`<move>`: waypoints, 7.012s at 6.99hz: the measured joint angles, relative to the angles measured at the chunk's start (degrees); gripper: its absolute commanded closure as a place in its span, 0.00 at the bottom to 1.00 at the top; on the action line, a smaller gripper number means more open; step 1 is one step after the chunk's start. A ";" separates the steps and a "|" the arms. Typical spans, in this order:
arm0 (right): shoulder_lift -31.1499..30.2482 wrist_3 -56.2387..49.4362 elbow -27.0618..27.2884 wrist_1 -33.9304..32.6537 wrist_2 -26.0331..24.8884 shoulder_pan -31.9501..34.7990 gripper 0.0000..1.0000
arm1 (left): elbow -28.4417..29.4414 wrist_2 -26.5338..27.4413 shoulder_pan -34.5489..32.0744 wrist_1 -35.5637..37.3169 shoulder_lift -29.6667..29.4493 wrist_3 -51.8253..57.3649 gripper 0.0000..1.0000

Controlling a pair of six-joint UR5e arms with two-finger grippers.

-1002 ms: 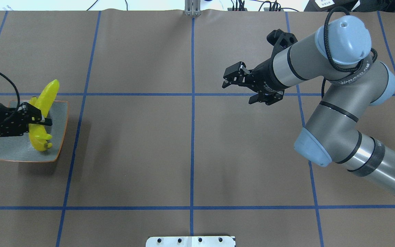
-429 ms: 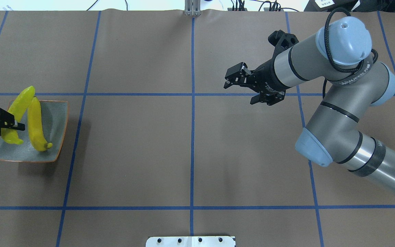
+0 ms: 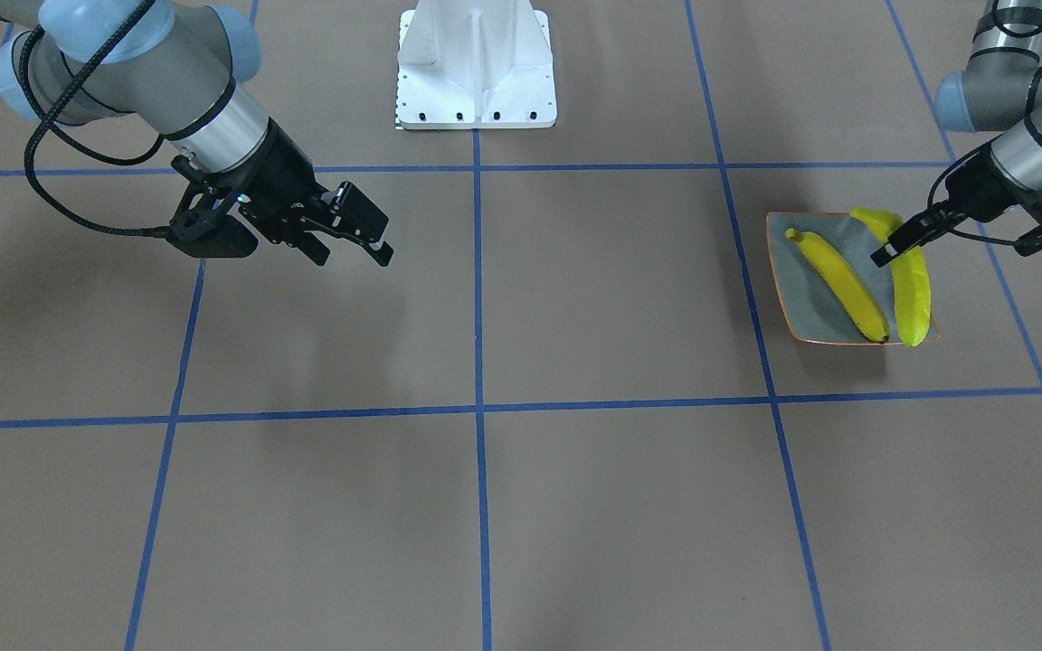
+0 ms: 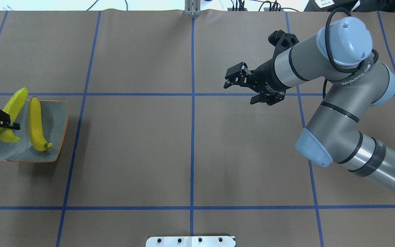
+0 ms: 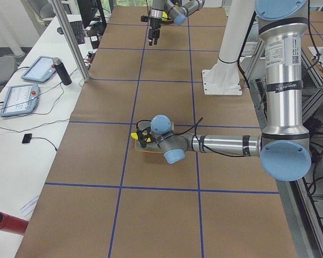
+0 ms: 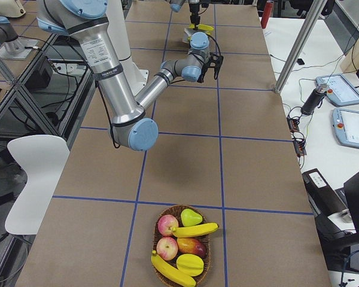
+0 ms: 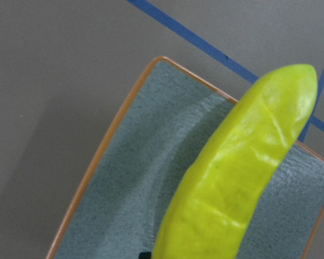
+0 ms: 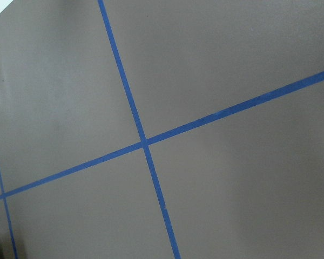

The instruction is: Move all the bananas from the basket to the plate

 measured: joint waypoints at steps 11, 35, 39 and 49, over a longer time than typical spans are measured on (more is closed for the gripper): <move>-13.19 -19.41 0.34 -0.84 5.70 11.42 0.00 | -2.61 -4.21 -6.14 5.61 -10.47 -1.61 0.00; -29.97 -114.94 -28.26 -19.41 7.31 44.71 0.15 | -6.97 12.94 12.03 21.96 -29.18 -10.23 0.00; -30.35 -114.94 -28.46 -19.48 7.38 44.65 0.22 | -6.97 12.87 12.02 21.91 -28.97 -10.15 0.00; -30.09 -114.88 -28.83 -19.33 8.01 44.67 1.00 | -6.62 12.87 12.02 21.91 -28.85 -9.88 0.00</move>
